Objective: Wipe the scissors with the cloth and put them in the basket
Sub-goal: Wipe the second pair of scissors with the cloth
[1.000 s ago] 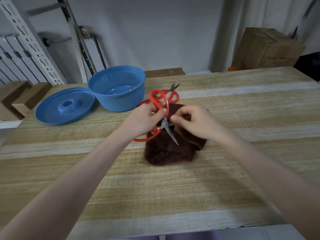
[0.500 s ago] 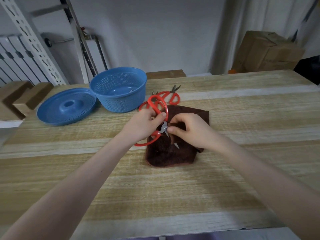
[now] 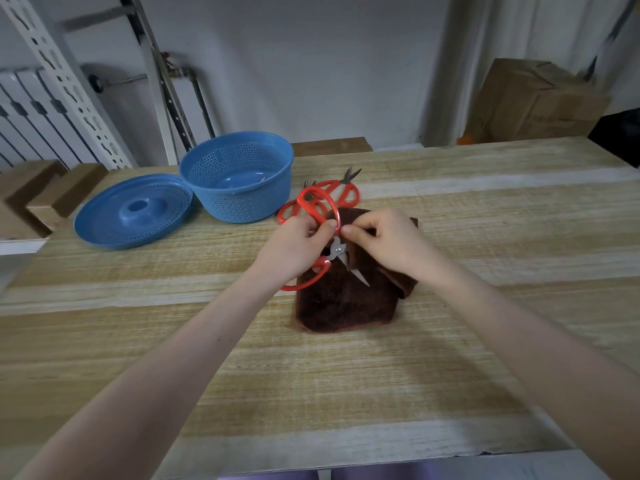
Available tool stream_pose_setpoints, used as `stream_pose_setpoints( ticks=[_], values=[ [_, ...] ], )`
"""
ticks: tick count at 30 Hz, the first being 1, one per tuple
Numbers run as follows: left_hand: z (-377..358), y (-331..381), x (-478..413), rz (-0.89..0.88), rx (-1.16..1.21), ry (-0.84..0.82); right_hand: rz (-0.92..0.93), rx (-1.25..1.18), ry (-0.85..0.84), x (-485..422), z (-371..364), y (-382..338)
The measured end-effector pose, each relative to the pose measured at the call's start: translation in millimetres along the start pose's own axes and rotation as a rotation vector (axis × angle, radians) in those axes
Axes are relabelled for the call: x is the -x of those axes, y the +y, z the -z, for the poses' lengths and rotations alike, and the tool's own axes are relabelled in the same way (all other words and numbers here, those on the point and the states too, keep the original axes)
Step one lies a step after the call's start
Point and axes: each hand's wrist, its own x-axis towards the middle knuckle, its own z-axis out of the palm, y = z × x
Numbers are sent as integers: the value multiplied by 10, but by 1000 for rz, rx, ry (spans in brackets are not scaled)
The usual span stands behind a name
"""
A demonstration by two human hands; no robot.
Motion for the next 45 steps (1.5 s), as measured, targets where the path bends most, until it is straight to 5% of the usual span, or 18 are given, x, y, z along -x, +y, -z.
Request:
stream_pose_setpoints(
  ticks=[6,9,15,21,26,31,37,45],
  values=[
    [68,-58,34,69,26,36,-275,-465,444,-107,231,74],
    [-20,-2,53,16,-118,90,-219,-521,590,-86,122,-27],
    [-92,108,98,-18,-195,202,294,55,338,136,-101,-162],
    [-102,145,118,-18,-146,236,170,365,141,114,63,-209],
    [-131,241,220,-86,-199,290,-58,476,181,63,136,-341],
    [-126,201,213,-103,-241,348,-98,369,1,-50,198,-367],
    [-112,138,157,-86,-135,220,-84,45,-190,-69,219,-151],
    [-118,102,136,-75,-151,218,-66,108,-160,10,176,-144]
  ],
)
